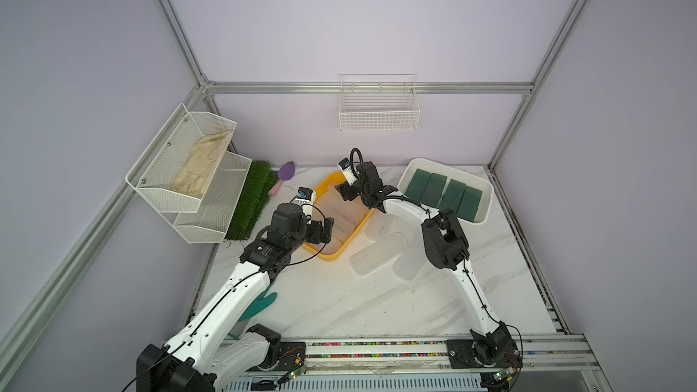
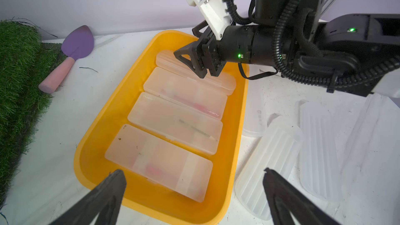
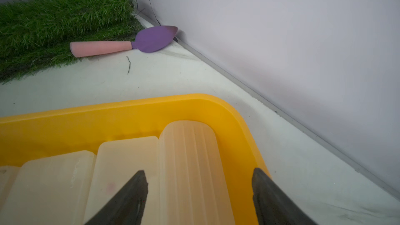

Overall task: Place the pencil cases by color into the storage box
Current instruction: Place the pencil case at the storage box.

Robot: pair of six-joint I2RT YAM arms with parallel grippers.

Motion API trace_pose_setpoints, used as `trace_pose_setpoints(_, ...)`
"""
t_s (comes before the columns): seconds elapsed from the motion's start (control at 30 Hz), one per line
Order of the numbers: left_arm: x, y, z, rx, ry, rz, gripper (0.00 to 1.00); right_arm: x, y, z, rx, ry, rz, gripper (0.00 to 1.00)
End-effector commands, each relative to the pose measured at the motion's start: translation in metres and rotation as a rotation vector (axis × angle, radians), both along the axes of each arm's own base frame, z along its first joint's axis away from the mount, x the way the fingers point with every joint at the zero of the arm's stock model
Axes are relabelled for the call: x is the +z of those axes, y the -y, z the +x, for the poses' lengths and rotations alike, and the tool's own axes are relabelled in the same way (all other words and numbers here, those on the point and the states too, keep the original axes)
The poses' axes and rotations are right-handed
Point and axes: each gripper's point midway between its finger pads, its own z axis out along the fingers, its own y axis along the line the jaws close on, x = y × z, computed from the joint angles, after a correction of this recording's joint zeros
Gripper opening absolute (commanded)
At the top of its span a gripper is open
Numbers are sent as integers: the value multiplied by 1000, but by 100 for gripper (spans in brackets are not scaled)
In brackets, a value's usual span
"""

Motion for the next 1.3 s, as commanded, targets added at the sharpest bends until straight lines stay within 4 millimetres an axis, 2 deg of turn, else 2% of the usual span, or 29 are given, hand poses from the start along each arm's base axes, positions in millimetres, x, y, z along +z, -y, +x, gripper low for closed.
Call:
trace_pose_setpoints(0.0,9,-4,3,25,27,-22,100,-23,-6,-5,25,-36,-26,76)
trace_pose_setpoints(0.27,8,-5,3,29,22,-29,100,-53,-5,1,-1,-66,-69,76)
trace_pose_setpoints(0.33,7,-6,2,32,22,-28,100,-56,-3,3,-15,-62,-70,76)
trace_pose_setpoints(0.47,8,-7,2,30,23,-27,100,-51,-2,5,-29,-47,-60,76)
trace_pose_setpoints(0.67,8,-7,4,32,22,-30,100,-33,-2,9,-41,-5,-47,80)
trace_pose_setpoints(0.9,9,-7,2,27,25,-38,100,-41,-3,7,-25,-15,-80,83)
trace_pose_setpoints(1.03,9,-7,2,28,24,-41,100,-24,-10,-6,22,-35,1,87)
trace_pose_setpoints(1.1,9,-6,2,22,23,-44,100,-9,-15,-12,47,-40,47,88)
trace_pose_setpoints(1.27,11,-4,4,16,25,-48,100,13,-15,-20,57,-41,110,88)
